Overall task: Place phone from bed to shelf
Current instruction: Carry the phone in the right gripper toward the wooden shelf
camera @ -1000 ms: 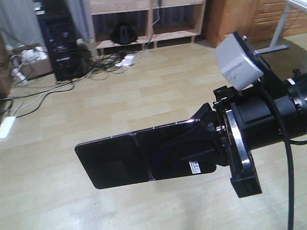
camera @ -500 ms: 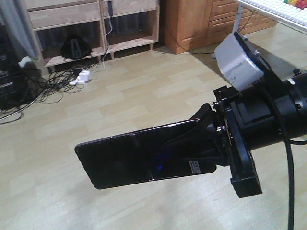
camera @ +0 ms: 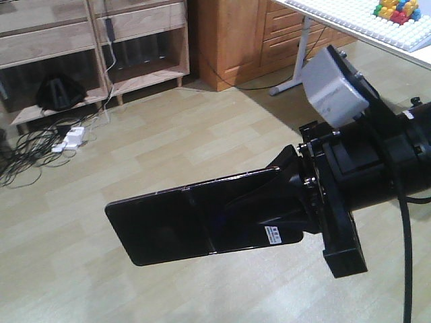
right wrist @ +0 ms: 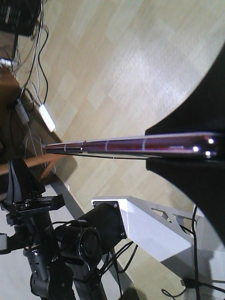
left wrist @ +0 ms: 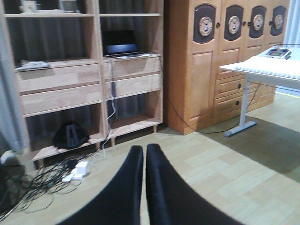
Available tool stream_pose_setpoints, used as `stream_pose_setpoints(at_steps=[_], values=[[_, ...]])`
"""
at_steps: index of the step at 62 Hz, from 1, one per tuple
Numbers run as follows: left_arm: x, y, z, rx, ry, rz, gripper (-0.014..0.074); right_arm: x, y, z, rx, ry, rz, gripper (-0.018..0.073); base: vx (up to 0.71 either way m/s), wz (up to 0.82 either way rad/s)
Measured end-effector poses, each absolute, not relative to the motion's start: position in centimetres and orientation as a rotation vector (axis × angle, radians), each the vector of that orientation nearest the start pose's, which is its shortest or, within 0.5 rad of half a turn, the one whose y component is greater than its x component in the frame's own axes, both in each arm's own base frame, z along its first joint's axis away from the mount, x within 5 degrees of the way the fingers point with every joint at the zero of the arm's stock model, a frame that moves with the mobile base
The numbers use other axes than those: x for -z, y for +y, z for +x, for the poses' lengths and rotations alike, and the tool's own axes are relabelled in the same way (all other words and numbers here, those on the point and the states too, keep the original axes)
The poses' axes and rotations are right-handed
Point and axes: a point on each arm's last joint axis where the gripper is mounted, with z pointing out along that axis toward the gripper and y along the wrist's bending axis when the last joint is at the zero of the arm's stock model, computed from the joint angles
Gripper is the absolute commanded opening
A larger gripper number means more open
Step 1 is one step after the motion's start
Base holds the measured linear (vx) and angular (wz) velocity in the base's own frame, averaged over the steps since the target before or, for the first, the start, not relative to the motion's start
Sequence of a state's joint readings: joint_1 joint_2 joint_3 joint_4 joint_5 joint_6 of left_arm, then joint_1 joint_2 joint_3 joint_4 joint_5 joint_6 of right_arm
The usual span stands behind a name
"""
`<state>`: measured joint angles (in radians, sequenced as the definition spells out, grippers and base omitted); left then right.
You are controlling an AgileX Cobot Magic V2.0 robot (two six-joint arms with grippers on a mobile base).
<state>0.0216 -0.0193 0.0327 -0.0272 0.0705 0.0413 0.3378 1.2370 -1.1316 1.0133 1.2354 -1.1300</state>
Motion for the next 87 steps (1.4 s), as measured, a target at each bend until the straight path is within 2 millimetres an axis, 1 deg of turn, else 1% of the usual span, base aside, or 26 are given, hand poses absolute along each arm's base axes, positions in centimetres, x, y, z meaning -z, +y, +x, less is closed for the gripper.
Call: stream_pose_setpoints(at_steps=[46,87], values=[[-19.68,0.1,5.63,-0.027,1.568,-0.004,0.0001,-37.39,14.31,18.73,-1.022,1.843,-1.359,-0.0002,0.5,-0.18],[-19.68,0.1,5.63,-0.027,1.568,-0.004,0.0001,-37.39,14.31,18.73,-1.022,1.843,-1.359,-0.0002,0.51,0.03]])
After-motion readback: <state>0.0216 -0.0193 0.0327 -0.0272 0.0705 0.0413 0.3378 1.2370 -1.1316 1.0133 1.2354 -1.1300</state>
